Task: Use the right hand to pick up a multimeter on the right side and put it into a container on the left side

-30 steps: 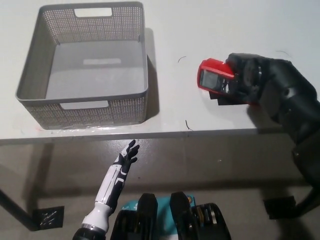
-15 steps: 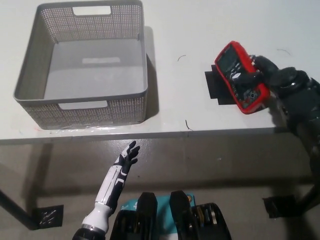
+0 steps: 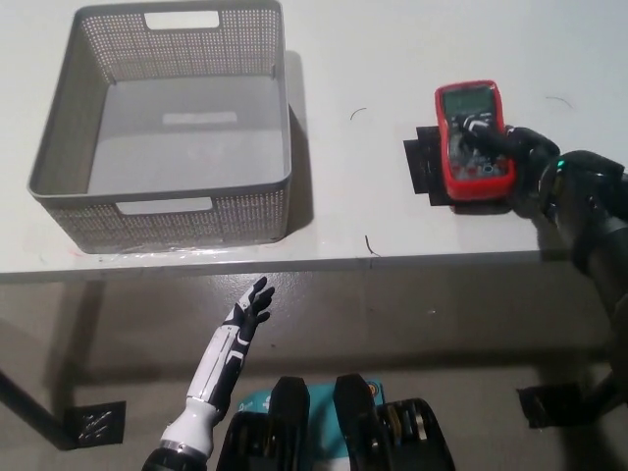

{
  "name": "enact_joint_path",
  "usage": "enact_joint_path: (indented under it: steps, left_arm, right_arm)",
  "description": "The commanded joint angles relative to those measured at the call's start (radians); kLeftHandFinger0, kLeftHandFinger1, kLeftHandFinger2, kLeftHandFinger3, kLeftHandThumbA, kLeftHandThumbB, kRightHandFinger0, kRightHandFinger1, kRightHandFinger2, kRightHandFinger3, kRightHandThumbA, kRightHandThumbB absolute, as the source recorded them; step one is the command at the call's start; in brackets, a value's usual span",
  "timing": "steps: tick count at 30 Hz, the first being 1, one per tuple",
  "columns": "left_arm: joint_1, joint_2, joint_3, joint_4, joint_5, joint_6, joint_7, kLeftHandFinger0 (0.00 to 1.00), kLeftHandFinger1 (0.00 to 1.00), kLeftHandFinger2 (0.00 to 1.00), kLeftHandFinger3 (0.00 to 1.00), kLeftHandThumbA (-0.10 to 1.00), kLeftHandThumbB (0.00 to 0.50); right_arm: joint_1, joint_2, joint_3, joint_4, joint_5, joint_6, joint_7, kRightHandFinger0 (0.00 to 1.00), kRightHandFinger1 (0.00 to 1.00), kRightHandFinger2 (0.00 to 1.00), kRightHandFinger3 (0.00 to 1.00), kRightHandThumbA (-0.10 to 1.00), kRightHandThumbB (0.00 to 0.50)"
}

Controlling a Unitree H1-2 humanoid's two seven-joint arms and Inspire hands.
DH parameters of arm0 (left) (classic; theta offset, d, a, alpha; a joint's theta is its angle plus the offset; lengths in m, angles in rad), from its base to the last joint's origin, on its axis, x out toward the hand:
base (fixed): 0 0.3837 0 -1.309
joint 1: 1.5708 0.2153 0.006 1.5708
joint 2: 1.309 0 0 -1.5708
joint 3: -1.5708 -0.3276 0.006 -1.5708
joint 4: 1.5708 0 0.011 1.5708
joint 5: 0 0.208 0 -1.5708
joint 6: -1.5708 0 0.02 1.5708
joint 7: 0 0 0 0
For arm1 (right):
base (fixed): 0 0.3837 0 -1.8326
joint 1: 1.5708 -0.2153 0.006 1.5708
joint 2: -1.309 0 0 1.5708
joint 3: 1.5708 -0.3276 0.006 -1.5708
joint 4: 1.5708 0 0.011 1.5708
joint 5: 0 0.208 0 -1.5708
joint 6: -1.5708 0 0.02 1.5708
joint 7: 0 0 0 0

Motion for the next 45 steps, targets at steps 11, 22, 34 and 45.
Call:
enact_joint_path:
  steps: [11,22,34,45]
  left_arm:
    - [-0.019,0.007,-0.015,-0.027,0.014,-0.048,-0.012,1.0,1.0,1.0,1.0,1.0,0.389]
    - [-0.006,0.007,-0.023,-0.026,-0.006,-0.048,-0.035,1.0,1.0,1.0,1.0,1.0,0.426]
    - [0.003,0.005,-0.039,-0.032,0.001,-0.048,-0.042,1.0,1.0,1.0,1.0,1.0,0.427]
    - [-0.007,0.005,-0.049,-0.03,-0.002,-0.048,-0.044,1.0,1.0,1.0,1.0,1.0,0.468]
  right_arm:
    - [-0.42,0.08,-0.199,-0.346,0.454,0.231,0.162,0.0,0.13,0.69,1.0,-0.1,0.178]
    - [-0.515,0.198,-0.131,-0.326,0.438,0.225,0.092,0.0,0.1,0.7,1.0,-0.1,0.115]
    - [-0.568,0.292,-0.003,-0.131,0.301,-0.001,-0.093,0.0,0.17,0.85,1.0,-0.1,0.138]
    - [-0.531,0.316,0.571,-0.06,-0.103,-0.187,-0.22,0.0,0.44,0.83,0.77,-0.1,0.174]
